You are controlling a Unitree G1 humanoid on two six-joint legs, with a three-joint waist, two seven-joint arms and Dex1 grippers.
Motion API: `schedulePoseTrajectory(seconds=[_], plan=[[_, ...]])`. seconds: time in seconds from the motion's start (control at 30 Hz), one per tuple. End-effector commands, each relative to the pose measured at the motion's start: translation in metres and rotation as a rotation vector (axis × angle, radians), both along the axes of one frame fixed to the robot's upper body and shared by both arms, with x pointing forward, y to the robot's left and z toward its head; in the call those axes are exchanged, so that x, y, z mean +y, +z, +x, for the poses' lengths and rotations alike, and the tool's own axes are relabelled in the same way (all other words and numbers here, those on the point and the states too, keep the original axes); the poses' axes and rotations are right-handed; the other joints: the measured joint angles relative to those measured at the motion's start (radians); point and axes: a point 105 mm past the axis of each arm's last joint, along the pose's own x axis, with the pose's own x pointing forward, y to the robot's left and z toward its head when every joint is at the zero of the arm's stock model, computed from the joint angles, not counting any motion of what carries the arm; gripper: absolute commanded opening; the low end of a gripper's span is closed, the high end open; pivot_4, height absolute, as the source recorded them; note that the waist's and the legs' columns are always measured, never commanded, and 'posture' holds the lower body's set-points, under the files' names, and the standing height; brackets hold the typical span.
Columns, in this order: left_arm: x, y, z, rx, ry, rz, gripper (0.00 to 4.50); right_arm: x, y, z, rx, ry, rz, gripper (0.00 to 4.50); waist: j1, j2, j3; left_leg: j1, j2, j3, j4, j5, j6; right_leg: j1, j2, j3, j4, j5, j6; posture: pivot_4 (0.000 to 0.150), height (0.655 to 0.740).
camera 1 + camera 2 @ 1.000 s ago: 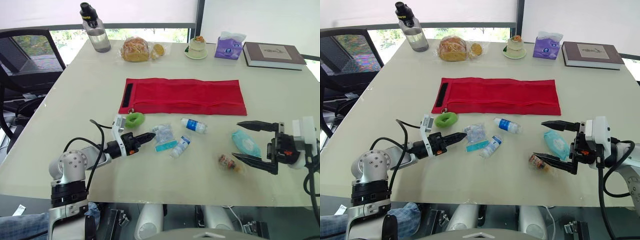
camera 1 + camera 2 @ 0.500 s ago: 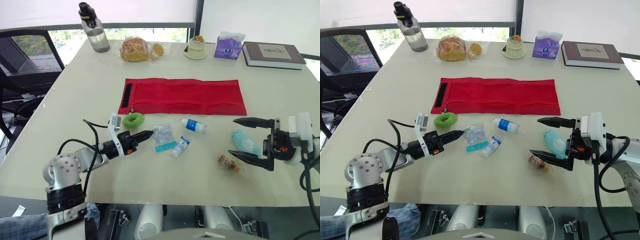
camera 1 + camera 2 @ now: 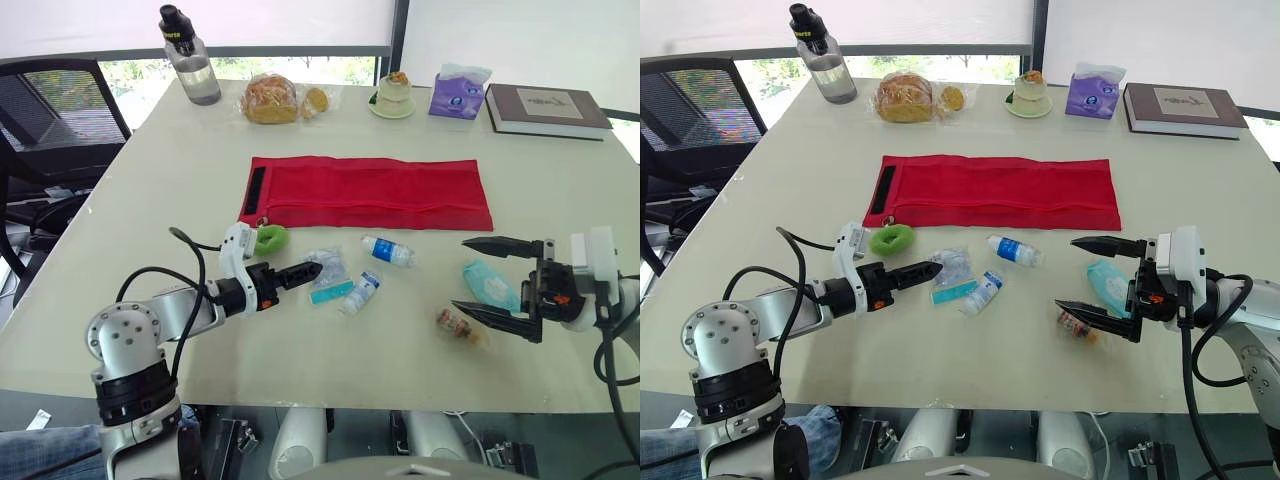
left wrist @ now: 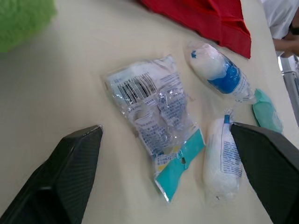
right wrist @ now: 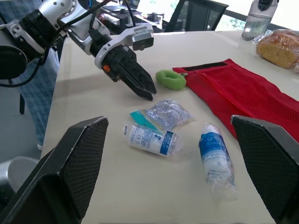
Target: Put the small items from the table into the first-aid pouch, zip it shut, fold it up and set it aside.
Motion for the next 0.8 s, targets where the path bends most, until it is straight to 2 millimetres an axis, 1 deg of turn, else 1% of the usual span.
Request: schedulePoseTrajectory(seconds=[0.03,0.17,0.27,0.4,0.5,0.57,0.6,0.63,0.67,0.7,0.73,0.77,0.8], plan=[[-0.005,-0.006,0.003,0.031,0.005,0.049,4.42,0.002,0.006,-0.004,-0.030,0.012,0.002,4.50,0.002,0.000,0.000,0.000,0.000,0.000,0.000,0.000,0.000,0.000,0.000,0.000,0.000,0.000,0.000,0.150,0.7400],[-0.004,-0.017,0.010,0.084,0.027,0.103,4.42,0.002,0.007,-0.004,-0.032,0.006,0.005,4.50,0.003,0.000,-0.001,0.000,-0.005,0.001,0.000,0.000,0.000,0.001,0.000,0.000,0.000,0.000,0.000,0.150,0.7400],[-0.005,-0.020,0.012,0.097,0.022,0.129,4.42,0.002,0.006,-0.004,-0.032,0.004,0.005,4.50,0.002,0.001,-0.002,0.000,-0.006,0.000,0.000,0.000,0.000,0.001,0.000,0.000,0.000,-0.001,-0.002,0.150,0.7400],[-0.015,-0.029,0.022,0.123,0.008,0.179,4.42,0.002,0.006,-0.004,-0.034,-0.004,0.012,4.50,0.003,0.004,-0.005,0.001,-0.008,-0.001,0.001,0.000,0.000,0.003,-0.001,0.000,0.000,-0.001,-0.002,0.150,0.7400],[-0.016,-0.035,0.023,0.137,0.014,0.200,4.42,0.002,0.007,-0.004,-0.039,-0.011,0.014,4.50,0.002,0.006,-0.007,0.003,-0.009,-0.002,0.001,0.001,0.000,0.005,-0.001,0.001,0.000,-0.001,-0.002,0.150,0.7400],[-0.015,-0.040,0.022,0.148,0.015,0.211,4.03,0.002,0.007,-0.004,-0.041,-0.015,0.017,4.50,0.002,0.007,-0.012,0.004,-0.010,-0.002,0.001,0.001,0.000,0.006,-0.001,0.001,0.000,-0.001,-0.002,0.150,0.7400],[-0.014,-0.041,0.022,0.151,0.019,0.212,3.72,0.002,0.007,-0.005,-0.040,-0.017,0.018,4.50,0.002,0.008,-0.012,0.004,-0.010,-0.002,0.001,0.001,0.000,0.006,-0.001,0.001,0.000,-0.001,-0.002,0.150,0.7400],[-0.013,-0.042,0.022,0.152,0.021,0.213,3.33,0.001,0.007,-0.005,-0.039,-0.018,0.018,4.50,0.002,0.008,-0.013,0.004,-0.010,-0.002,0.001,0.001,0.000,0.006,-0.001,0.001,0.000,-0.001,-0.002,0.150,0.7400],[-0.014,-0.041,0.024,0.148,0.032,0.194,2.84,0.001,0.006,-0.006,-0.037,-0.020,0.017,4.50,0.002,0.009,-0.014,0.004,-0.010,-0.002,0.001,0.001,0.000,0.006,-0.001,0.001,0.000,-0.001,-0.002,0.150,0.7400],[-0.014,-0.040,0.025,0.145,0.035,0.178,2.59,0.001,0.005,-0.006,-0.035,-0.021,0.016,4.50,0.002,0.009,-0.015,0.004,-0.010,-0.002,0.001,0.001,0.000,0.006,-0.001,0.001,0.000,-0.001,-0.002,0.150,0.7400],[-0.015,-0.039,0.026,0.136,0.035,0.165,2.03,0.001,0.005,-0.006,-0.034,-0.022,0.016,4.50,0.003,0.009,-0.015,0.003,-0.010,-0.003,0.001,0.001,0.000,0.006,-0.001,0.001,0.000,-0.001,-0.002,0.150,0.7400],[-0.016,-0.037,0.027,0.126,0.035,0.154,1.75,0.001,0.005,-0.006,-0.034,-0.023,0.017,4.50,0.003,0.009,-0.015,0.003,-0.010,-0.003,0.001,0.001,0.000,0.006,-0.002,0.001,0.000,-0.001,-0.002,0.150,0.7400],[-0.018,-0.037,0.027,0.126,0.031,0.142,1.31,0.001,0.005,-0.006,-0.034,-0.023,0.018,4.50,0.003,0.009,-0.015,0.003,-0.010,-0.003,0.001,0.001,0.000,0.006,-0.002,0.001,-0.001,-0.001,-0.002,0.150,0.7400]])
